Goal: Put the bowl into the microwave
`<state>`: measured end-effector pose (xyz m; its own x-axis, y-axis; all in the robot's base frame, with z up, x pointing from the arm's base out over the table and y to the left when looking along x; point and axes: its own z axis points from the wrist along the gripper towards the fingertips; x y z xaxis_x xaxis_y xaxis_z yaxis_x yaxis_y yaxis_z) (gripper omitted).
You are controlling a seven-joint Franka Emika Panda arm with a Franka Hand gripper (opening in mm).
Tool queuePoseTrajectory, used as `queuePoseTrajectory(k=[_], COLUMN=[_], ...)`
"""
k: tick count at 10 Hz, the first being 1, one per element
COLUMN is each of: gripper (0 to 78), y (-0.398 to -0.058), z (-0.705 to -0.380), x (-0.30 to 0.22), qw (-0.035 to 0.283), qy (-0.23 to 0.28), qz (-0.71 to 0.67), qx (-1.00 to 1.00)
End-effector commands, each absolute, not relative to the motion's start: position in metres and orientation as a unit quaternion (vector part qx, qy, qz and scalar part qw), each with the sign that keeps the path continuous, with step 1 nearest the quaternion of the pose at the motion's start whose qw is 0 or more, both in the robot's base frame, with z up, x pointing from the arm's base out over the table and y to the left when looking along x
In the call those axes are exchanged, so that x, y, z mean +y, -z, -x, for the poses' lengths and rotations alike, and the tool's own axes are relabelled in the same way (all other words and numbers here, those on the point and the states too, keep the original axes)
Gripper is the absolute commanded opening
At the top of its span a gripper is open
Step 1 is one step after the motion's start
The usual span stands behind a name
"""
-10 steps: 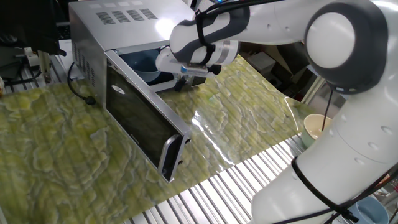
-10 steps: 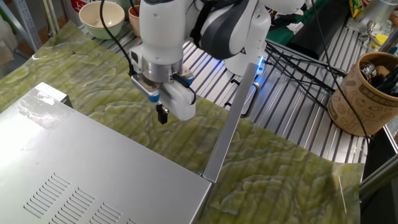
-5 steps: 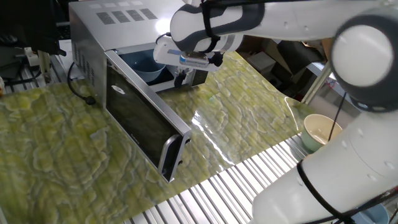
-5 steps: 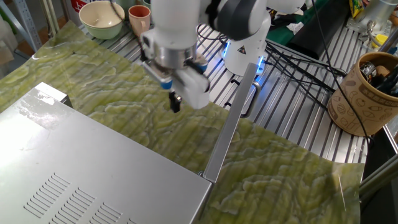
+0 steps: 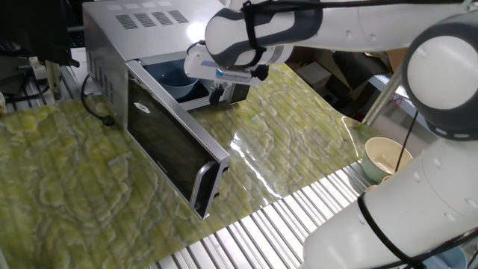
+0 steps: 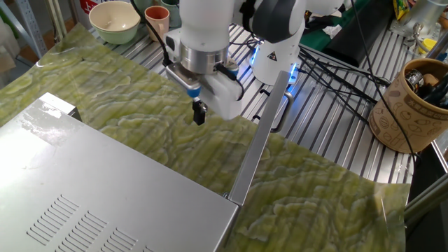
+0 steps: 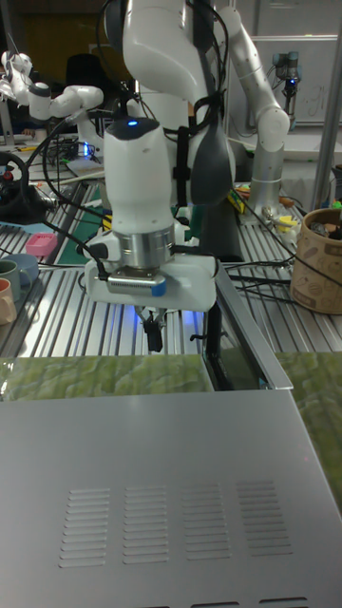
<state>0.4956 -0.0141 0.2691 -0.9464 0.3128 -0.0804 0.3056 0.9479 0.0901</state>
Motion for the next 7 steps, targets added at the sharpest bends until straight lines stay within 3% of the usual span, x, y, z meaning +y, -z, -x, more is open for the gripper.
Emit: queuePoseTrajectory(k=[1, 4, 7], gripper=[1.1, 1.1, 1.1], y=[-0.28, -0.314, -0.319], z=[-0.493, -0.479, -0.477], x=[-0.005, 0.019, 0.022], qw=[0.049, 0.021, 0.018], qy=[-0.041, -0.039, -0.046], qz=[-0.143, -0.167, -0.173], qx=[0.988, 0.985, 0.984])
